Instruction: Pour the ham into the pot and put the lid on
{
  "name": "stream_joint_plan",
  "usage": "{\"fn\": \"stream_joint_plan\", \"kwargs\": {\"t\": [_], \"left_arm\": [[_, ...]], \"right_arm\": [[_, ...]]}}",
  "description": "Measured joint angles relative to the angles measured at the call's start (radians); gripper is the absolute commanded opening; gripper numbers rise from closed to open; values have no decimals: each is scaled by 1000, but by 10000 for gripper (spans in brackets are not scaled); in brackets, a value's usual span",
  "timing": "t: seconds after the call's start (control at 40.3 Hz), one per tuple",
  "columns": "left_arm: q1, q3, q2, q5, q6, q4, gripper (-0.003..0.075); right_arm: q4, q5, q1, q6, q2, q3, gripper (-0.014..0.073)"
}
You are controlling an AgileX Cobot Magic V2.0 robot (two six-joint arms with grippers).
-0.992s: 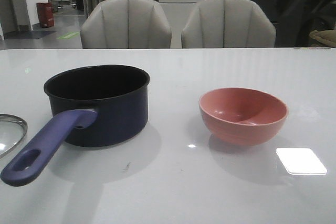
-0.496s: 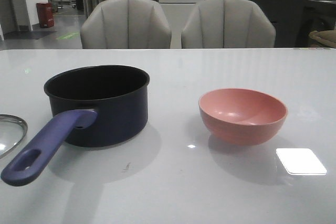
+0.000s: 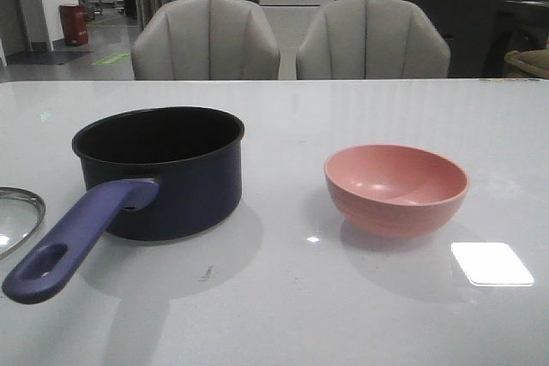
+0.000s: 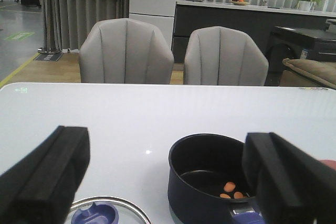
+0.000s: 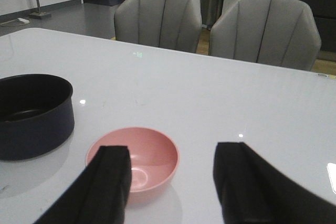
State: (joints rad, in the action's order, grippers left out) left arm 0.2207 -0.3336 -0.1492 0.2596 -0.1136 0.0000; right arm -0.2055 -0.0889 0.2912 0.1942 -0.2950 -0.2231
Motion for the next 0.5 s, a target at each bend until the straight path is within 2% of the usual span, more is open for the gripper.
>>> {"fn": "stream_joint_plan", "kwargs": {"t": [0.099,0.174,0.323,0.397,0.496], "left_arm": [[0,0,0,0,0,0,625],[0,0,0,0,0,0,625],[0,0,0,0,0,0,625],[0,0,0,0,0,0,625],[0,0,0,0,0,0,625]], "right_arm": [[-2,0,0,-1,5,17,458],[-2,0,0,-1,5,18,402],[-2,0,0,-1,5,19,118],[-2,0,0,-1,5,19,156],[-2,0,0,-1,5,19,157]]}}
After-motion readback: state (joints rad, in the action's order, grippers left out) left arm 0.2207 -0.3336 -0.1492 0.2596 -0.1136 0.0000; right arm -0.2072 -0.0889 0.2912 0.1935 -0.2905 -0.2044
